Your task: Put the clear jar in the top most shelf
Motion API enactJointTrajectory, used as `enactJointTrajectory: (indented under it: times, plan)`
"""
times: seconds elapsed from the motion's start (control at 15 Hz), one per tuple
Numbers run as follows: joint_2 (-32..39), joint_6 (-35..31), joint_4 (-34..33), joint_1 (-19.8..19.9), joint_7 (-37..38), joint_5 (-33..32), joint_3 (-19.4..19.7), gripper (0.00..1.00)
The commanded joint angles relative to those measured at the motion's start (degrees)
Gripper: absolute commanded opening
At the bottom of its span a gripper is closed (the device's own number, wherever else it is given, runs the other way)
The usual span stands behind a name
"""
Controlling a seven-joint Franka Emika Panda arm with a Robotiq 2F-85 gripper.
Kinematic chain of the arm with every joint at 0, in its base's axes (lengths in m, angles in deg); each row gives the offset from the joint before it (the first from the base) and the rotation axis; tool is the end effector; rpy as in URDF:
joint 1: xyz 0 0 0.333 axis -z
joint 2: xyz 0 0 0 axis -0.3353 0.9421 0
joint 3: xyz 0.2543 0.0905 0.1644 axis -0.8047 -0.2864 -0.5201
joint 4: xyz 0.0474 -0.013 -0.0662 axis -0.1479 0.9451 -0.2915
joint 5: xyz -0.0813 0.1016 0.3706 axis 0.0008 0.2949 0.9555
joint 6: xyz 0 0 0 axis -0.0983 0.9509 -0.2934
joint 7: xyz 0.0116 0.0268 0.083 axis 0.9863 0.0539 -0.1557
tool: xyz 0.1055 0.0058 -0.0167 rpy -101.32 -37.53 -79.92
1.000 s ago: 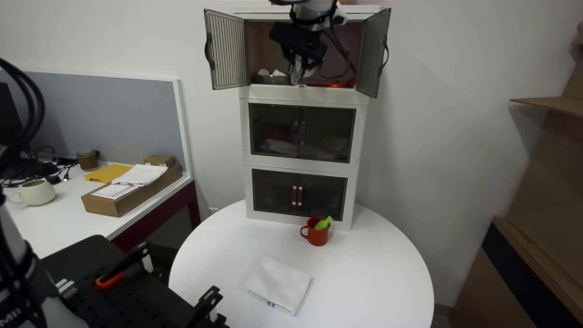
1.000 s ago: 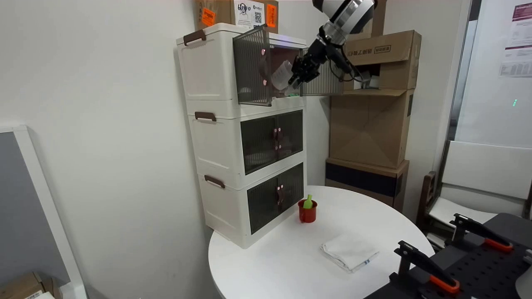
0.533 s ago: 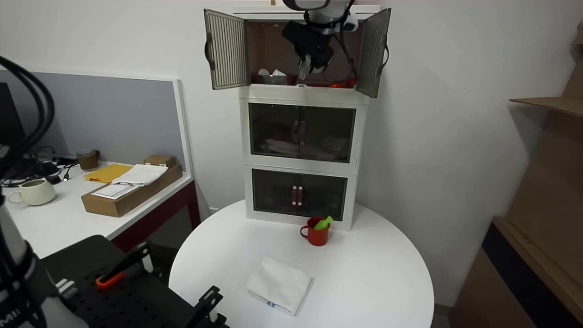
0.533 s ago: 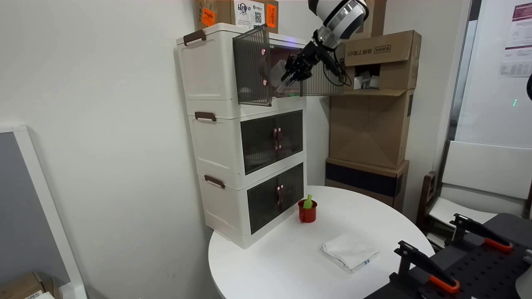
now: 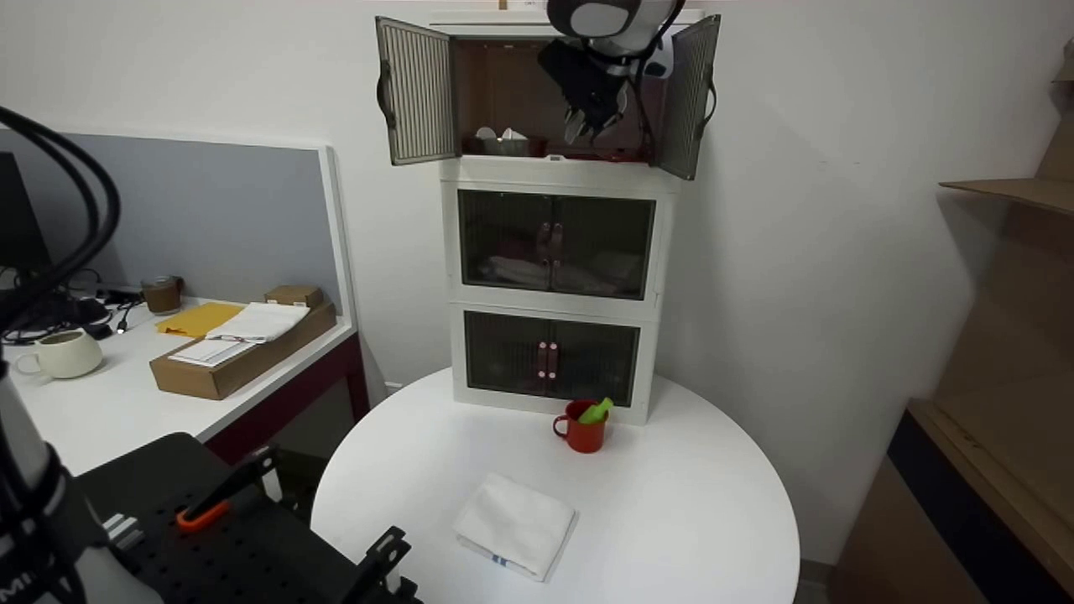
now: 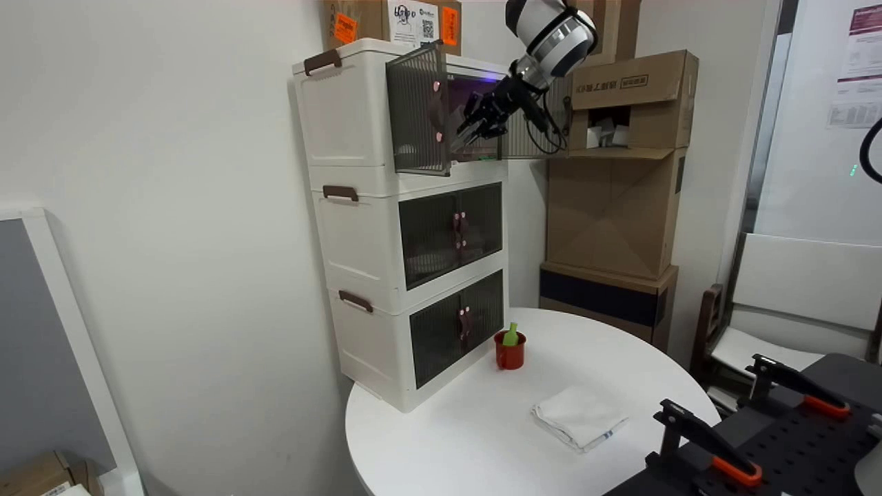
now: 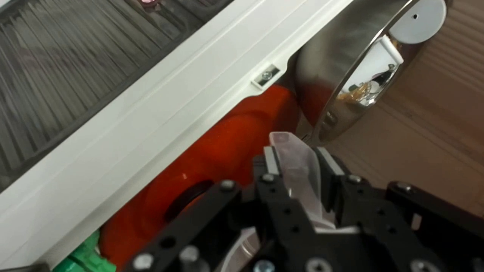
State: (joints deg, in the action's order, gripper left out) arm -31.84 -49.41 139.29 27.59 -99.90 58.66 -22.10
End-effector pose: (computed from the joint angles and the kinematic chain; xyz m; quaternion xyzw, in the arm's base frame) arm 0.7237 -0.0617 0.4513 -0.8996 0.0571 -0.2724 0.3365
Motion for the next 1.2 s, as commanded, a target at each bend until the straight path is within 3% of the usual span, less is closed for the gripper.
enactJointTrajectory:
  times: [0.0,0.6,1.13]
  plan:
    - [3.7,0.0,-5.3,-0.7,4.3,-2.8,0.0,0.07]
    - [7.6,-1.3,-10.2,-1.7,12.8,-15.0,0.0,0.07]
    - [9.5,-0.5,-12.6,-0.2,21.1,-19.6,-0.6,0.07]
